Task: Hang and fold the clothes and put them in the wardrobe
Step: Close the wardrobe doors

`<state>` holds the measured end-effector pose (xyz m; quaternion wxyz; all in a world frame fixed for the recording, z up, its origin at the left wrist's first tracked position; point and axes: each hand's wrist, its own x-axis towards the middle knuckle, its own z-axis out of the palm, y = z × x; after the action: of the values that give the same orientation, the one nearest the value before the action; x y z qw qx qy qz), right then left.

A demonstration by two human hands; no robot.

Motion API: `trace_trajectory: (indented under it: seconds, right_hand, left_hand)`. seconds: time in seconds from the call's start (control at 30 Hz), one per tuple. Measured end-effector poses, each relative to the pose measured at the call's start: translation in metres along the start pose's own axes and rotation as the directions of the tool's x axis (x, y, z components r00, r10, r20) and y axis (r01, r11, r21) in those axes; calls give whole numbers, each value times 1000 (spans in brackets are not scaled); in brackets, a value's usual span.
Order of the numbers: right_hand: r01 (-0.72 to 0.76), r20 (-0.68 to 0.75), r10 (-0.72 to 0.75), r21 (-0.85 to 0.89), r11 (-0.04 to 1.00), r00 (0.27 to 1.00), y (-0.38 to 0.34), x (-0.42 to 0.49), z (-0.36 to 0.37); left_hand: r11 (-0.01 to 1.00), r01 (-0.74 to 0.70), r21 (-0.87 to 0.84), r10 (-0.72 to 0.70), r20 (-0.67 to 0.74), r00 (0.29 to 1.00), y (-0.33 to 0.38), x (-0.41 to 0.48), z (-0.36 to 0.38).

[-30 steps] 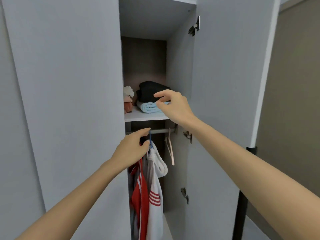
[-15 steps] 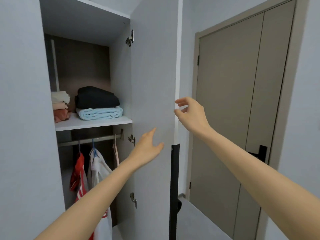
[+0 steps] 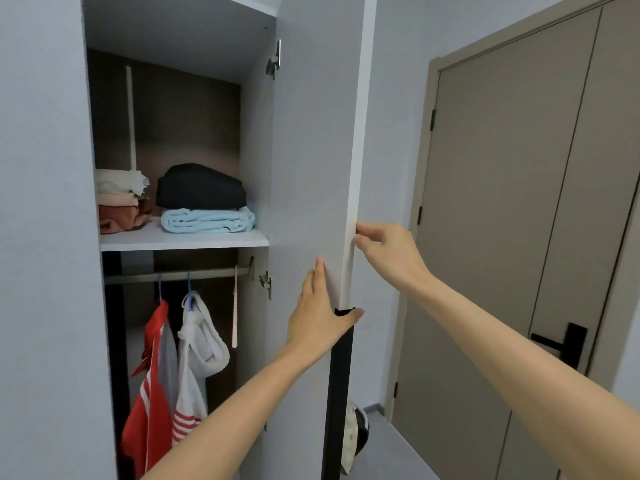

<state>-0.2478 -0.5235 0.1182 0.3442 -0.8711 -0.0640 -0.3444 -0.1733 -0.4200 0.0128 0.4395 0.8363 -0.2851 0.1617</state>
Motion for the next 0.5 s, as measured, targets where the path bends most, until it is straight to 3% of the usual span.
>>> trace_trajectory:
  seconds: [0.13, 0.37, 0.5]
  right_hand:
    - [68, -29, -66, 56, 996, 997, -3, 6, 4]
    - [157, -11, -159, 226, 961, 987, -10, 19, 36]
    - [307, -42, -306, 253, 918, 951, -17, 27, 81]
  left_hand:
    - [1000, -28, 1, 28, -140, 990, -12, -5, 6]
    - [989, -139, -56, 123, -229, 966, -50, -18, -29]
    - [978, -192, 86, 209, -302, 930, -77, -32, -66]
